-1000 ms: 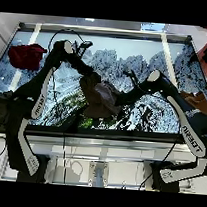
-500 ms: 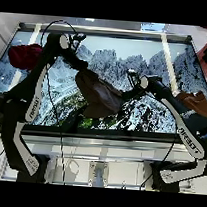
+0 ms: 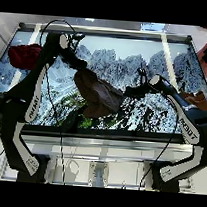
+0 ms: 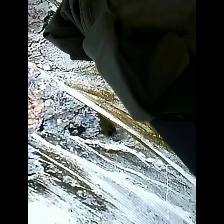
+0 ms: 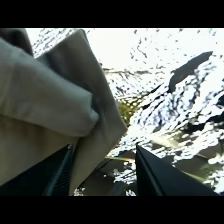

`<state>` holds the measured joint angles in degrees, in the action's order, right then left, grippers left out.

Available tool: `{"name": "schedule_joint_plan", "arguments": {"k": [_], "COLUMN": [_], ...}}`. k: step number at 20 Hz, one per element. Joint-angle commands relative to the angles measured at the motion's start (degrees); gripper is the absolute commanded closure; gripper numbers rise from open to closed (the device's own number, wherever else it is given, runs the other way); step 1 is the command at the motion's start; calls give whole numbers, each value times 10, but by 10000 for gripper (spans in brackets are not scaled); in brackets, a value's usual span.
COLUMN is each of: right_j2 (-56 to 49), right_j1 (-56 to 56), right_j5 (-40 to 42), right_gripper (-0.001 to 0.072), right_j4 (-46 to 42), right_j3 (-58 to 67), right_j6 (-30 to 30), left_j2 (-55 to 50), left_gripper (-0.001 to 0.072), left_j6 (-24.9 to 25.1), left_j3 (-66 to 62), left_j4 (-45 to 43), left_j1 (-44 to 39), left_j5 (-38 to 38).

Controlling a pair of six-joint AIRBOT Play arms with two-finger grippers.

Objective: Fold the shirts.

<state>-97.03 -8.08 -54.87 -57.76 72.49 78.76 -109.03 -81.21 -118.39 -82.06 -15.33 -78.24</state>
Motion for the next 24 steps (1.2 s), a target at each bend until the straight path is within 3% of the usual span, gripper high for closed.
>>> {"name": "schedule_joint_plan", "arguments": {"k": [1,3,5,15,16,19,21,24], "right_j2": [-15,-19,-24,-47,-51,-62,-62,-48], "right_j1": [7,6,6,5,5,5,7,25], "right_j5": [3,14,20,25,16,-7,-20,-94], "right_gripper": [282,284,341,364,449,468,680,682], "right_j4": [5,6,9,69,89,154,179,187], "right_j3": [0,0,0,0,0,0,5,47], "right_j6": [-8,-8,-7,-12,-32,-76,-102,-128], "left_j2": [0,0,0,0,0,0,1,21], "left_gripper": [695,694,695,695,695,695,694,695], "left_j6": [0,0,0,0,0,0,0,-7], "left_j3": [-1,-1,-1,-1,-1,-1,-1,-1], "left_j4": [-1,-1,-1,0,0,0,-4,-42], "left_j1": [0,0,0,0,0,0,0,0], "left_j5": [-1,0,-1,-1,0,0,5,37]}}
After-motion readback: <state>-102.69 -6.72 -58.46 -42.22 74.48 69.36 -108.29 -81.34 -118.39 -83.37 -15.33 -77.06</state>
